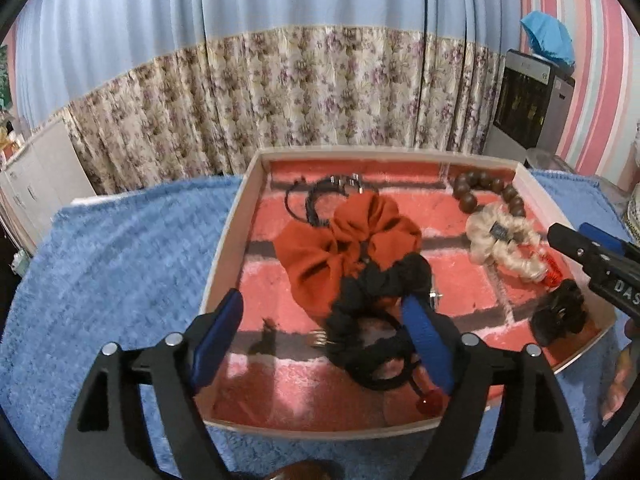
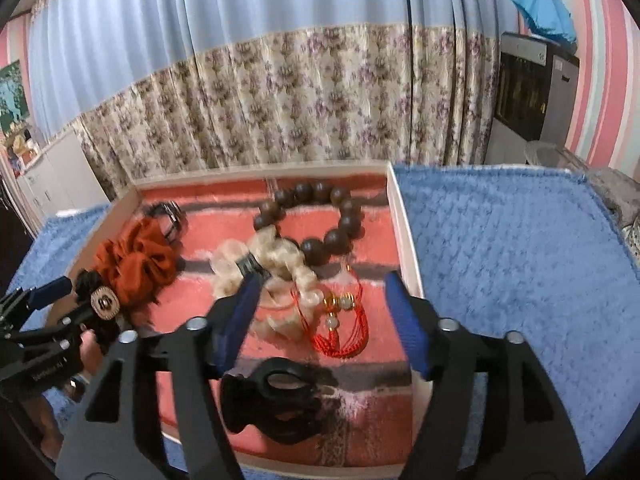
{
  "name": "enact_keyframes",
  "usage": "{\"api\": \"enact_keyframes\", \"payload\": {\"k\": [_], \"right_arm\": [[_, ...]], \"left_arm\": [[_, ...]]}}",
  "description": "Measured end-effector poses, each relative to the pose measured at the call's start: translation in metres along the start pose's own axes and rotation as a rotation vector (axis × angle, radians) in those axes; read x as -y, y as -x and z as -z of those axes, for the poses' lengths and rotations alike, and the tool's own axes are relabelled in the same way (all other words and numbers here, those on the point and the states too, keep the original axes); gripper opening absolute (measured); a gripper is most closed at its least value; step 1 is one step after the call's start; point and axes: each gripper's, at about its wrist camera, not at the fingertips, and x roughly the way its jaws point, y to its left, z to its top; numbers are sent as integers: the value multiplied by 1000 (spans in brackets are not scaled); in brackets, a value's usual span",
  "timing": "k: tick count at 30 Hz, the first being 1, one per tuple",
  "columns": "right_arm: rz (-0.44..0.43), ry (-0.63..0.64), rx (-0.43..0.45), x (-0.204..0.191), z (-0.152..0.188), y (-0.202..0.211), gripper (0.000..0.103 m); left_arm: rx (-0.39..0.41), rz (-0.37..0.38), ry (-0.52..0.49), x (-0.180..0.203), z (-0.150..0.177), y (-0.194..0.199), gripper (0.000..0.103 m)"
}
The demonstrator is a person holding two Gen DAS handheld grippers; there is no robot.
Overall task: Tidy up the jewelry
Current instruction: 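Carry the scrunchie and red bracelet into the tray and open both tools, then withdraw both tools and move the right tool toward the white-strap watch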
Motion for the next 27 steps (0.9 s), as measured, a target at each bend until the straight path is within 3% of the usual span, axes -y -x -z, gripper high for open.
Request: {"api": "enact_keyframes", "payload": {"k": [2,5,15,27], "right_arm": [[-8,-13,27,0,-5,8,92],[17,-14,55,0,-10,20,99],[51,-19,71,1,-14,66,99],[142,44,100,18,16,130,99]], "left_arm": [[20,13,23,-3,-6,11,82],[47,40,52,-10,-16,29,90],[66,-1,93,-38,-28,89,92],[49,-12,132,-54,9,131,93]]}}
